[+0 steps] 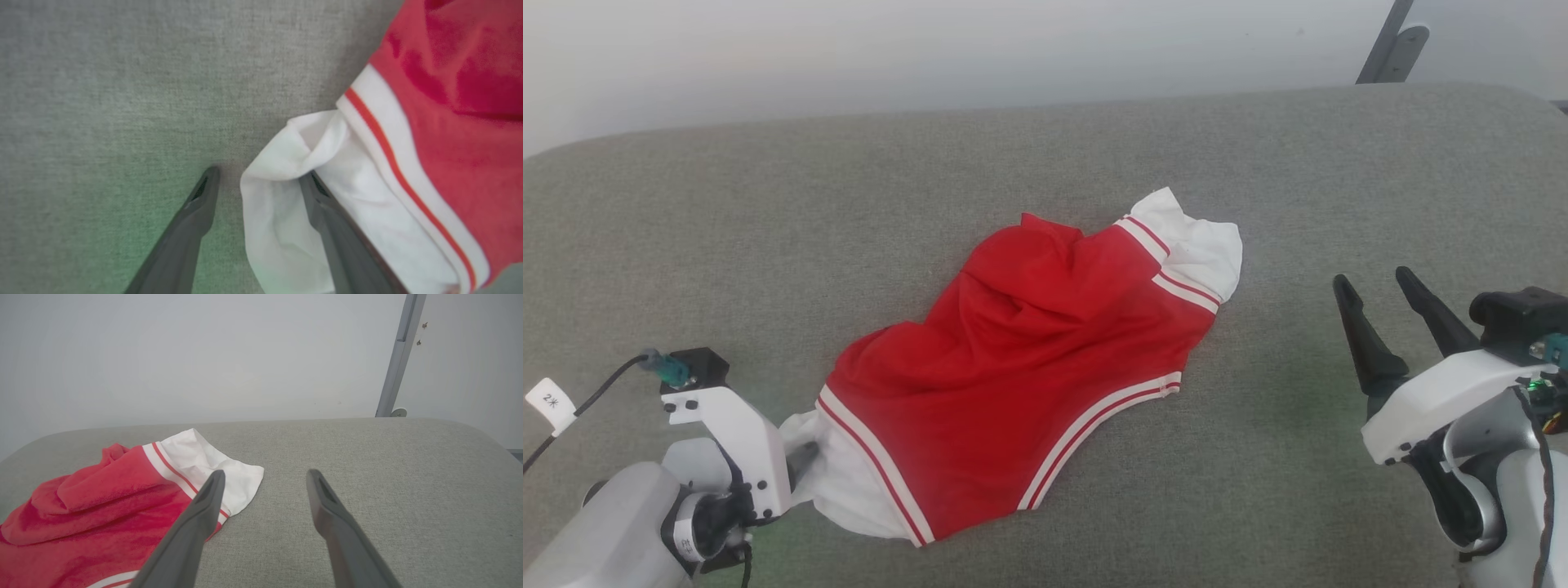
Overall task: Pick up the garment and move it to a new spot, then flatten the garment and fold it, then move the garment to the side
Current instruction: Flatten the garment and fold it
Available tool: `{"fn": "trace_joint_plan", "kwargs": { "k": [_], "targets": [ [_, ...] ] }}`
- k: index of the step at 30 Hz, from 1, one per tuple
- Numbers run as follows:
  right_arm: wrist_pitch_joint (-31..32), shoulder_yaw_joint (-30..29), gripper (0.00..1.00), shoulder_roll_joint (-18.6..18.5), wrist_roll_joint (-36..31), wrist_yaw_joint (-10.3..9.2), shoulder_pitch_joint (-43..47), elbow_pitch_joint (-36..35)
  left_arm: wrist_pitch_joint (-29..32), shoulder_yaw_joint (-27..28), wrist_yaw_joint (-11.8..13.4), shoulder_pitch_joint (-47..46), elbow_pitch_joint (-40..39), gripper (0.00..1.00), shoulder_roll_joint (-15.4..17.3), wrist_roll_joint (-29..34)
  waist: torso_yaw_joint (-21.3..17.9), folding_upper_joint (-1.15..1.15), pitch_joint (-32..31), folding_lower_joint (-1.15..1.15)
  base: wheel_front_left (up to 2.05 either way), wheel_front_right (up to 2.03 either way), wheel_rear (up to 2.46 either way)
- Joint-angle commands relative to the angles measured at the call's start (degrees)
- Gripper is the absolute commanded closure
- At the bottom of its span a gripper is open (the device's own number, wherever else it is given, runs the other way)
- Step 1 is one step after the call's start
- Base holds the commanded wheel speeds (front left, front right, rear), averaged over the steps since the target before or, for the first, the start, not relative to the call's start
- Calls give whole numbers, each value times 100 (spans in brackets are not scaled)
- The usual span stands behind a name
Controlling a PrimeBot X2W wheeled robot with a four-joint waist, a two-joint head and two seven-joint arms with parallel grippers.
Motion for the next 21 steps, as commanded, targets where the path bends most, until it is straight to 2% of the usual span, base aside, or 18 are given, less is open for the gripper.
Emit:
{"fn": "trace_joint_plan", "kwargs": {
  "k": [1, 4, 5, 6, 16, 21],
  "targets": [
    [18, -4, 0, 18, -34, 1, 50, -38, 264, -252, 62, 422, 178, 0, -172, -22, 7, -1, -1, 0, 0, 0, 0],
    [55, 22, 0, 12, -14, 1, 63, -73, 411, -277, 197, 472, 100, 0, -116, -28, 36, -1, -1, 0, 0, 0, 0],
    [76, 24, 0, 8, -11, 1, 67, -83, 438, -298, 206, 486, 48, 36, -99, -13, 46, -1, 1, 0, 0, 0, 0],
    [97, 35, 0, 4, -7, 2, 62, -91, 444, -316, 179, 497, -14, 100, -87, 5, 58, -1, 5, 0, 0, 0, 0],
    [211, 143, 0, -142, 41, 1, -222, 145, 103, -359, 151, 317, -273, 100, 219, 329, 217, -1, 86, 0, 0, 0, 0],
    [332, 252, 0, -280, 138, 1, -550, 577, 35, -373, 96, 188, -298, 100, 185, 387, 357, -1, 165, 0, 0, 0, 0]
  ]
}}
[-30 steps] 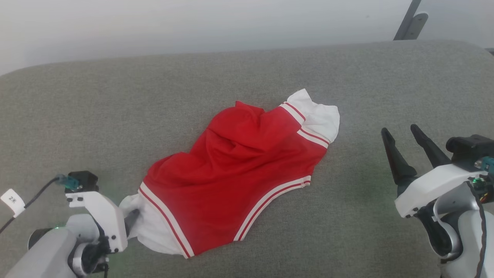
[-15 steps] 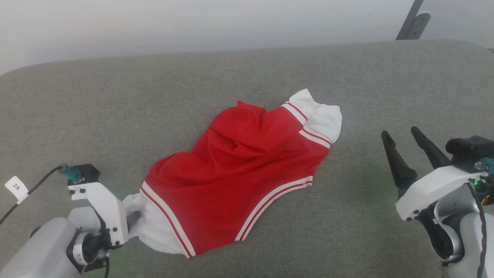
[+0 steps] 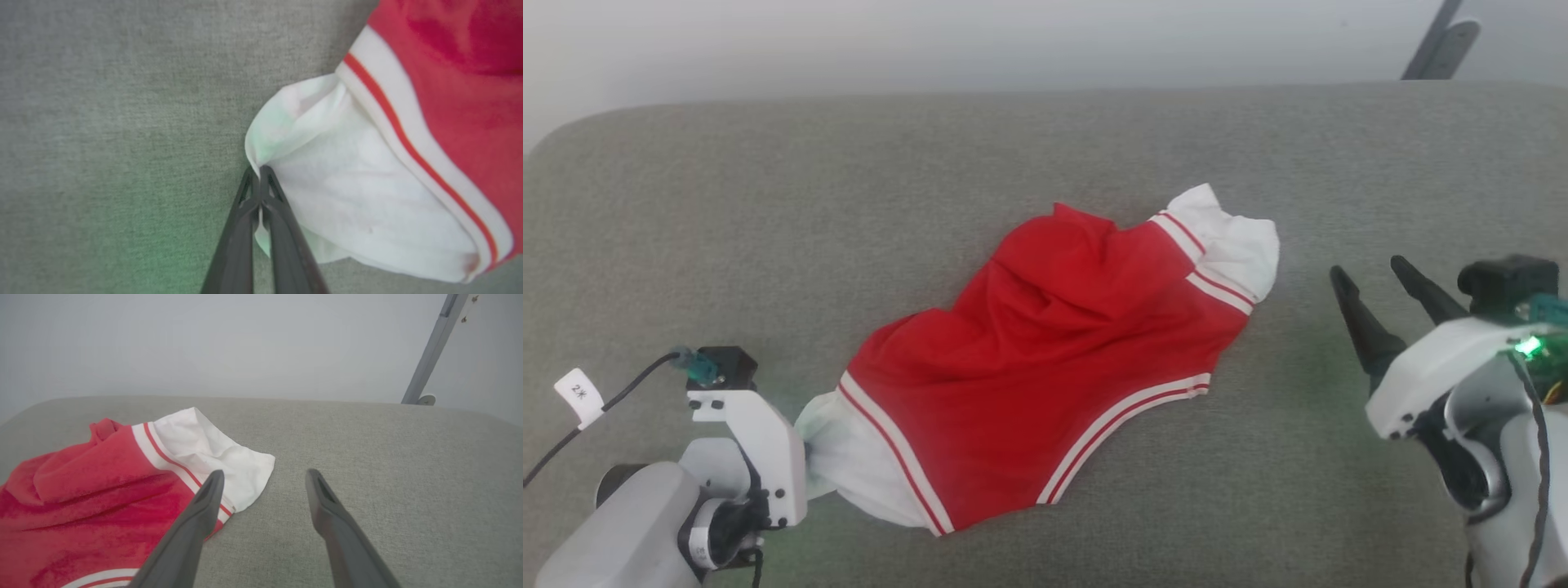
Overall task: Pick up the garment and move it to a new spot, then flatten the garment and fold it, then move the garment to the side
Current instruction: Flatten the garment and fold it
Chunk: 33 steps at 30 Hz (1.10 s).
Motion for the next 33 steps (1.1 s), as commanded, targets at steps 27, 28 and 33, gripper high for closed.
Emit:
{"fn": "trace_joint_plan", "kwargs": {
  "k": [27, 28, 33],
  "targets": [
    [1429, 1117, 0, -726, 635, 0, -2551, 3607, -237, -457, -396, -719, 396, 100, -730, 361, 1145, 0, 921, 0, 0, 0, 0],
    [1550, 1156, 0, -709, 669, 1, -2593, 3739, -244, -465, -411, -747, 431, 100, -751, 366, 1165, 0, 934, 0, 0, 0, 0],
    [1818, 1322, 100, -709, 672, 1, -2838, 4176, -311, -470, -505, -875, 605, 100, -805, 372, 1204, 0, 927, 0, 0, 0, 0]
  ]
}}
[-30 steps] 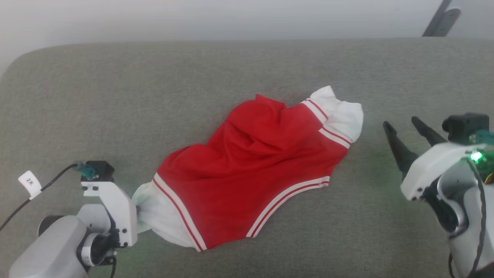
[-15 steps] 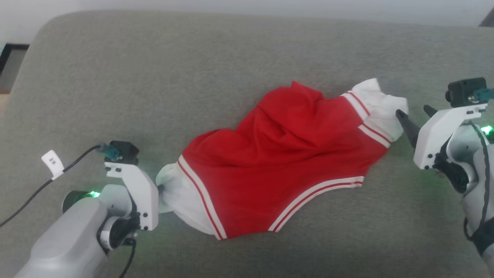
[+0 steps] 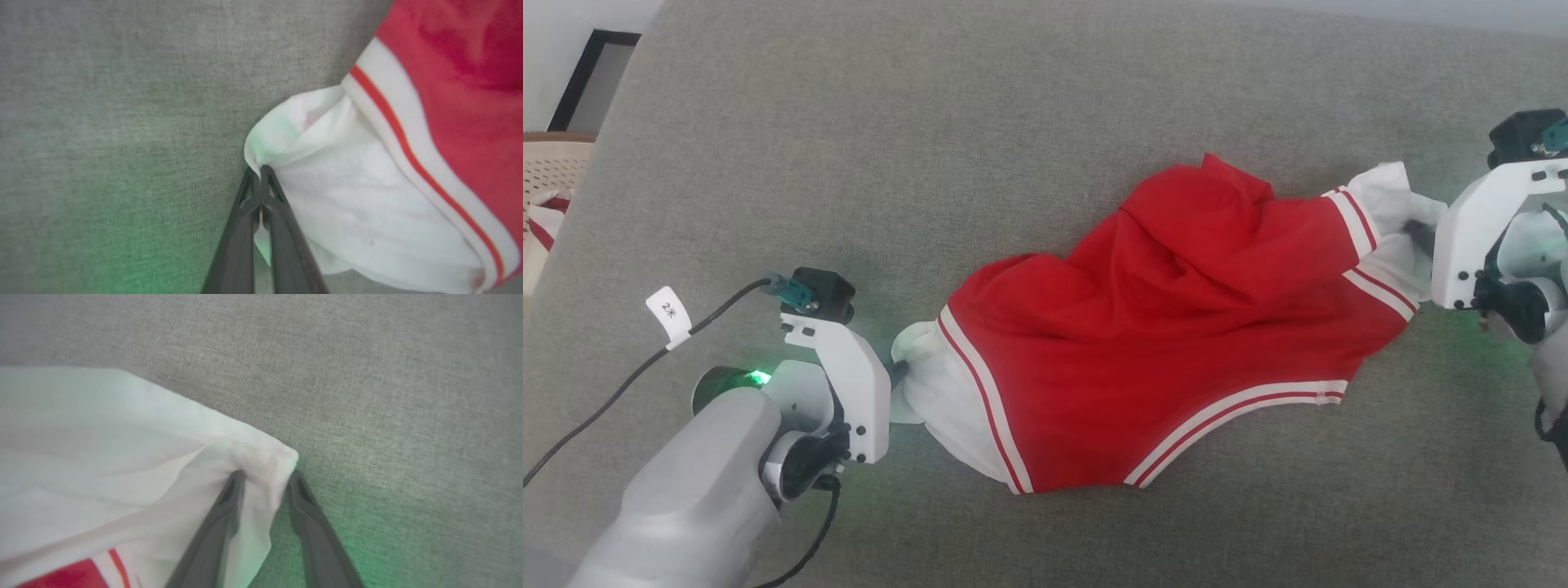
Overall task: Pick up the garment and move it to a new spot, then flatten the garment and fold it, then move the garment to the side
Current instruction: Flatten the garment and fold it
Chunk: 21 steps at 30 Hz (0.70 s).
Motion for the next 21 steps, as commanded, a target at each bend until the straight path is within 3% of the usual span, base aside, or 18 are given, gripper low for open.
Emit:
{"fn": "trace_joint_plan", "kwargs": {
  "k": [1, 8, 21],
  "targets": [
    [69, 73, 100, 119, 12, 0, 184, 242, 15, -80, 93, 97, 344, 100, -10, 56, -12, 0, -29, 0, 0, 0, 0],
    [-336, 28, 100, 188, 162, 0, -230, 233, -127, 194, 99, -267, 256, 100, 206, -12, -214, 0, -327, 0, 0, 0, 0],
    [-772, 406, 100, 83, 807, 0, -766, -986, 238, 594, 336, -1527, -588, 100, 1084, 272, -789, 0, -1147, 0, 0, 0, 0]
  ]
}}
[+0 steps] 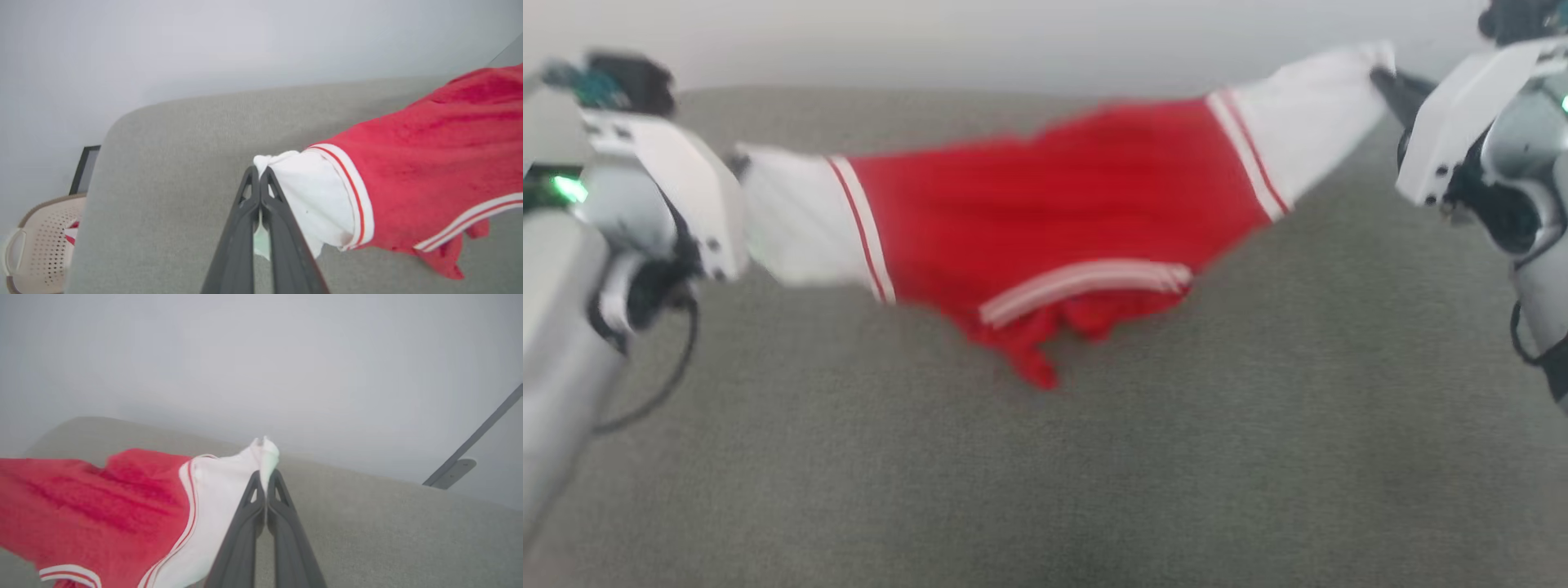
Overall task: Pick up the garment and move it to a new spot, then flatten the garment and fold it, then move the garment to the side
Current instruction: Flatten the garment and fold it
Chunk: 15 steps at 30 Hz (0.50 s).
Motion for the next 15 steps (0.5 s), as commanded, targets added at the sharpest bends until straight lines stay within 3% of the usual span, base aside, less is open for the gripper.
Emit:
{"fn": "trace_joint_plan", "kwargs": {
  "k": [1, 7, 15],
  "targets": [
    [-52, 1, 100, -40, 59, 0, -120, -117, 37, 42, 19, -217, -87, 100, 64, 125, -163, 1, -207, 0, 0, 0, 0],
    [-194, -76, 100, -46, 200, 0, -548, -481, 84, 134, -56, -1065, -236, 100, 211, 343, -345, 1, -469, 0, 0, 0, 0],
    [-375, -102, 100, 110, 106, 0, -946, -403, 78, 75, -182, -1865, 217, 100, 132, 585, -523, 1, -710, 0, 0, 0, 0]
  ]
}}
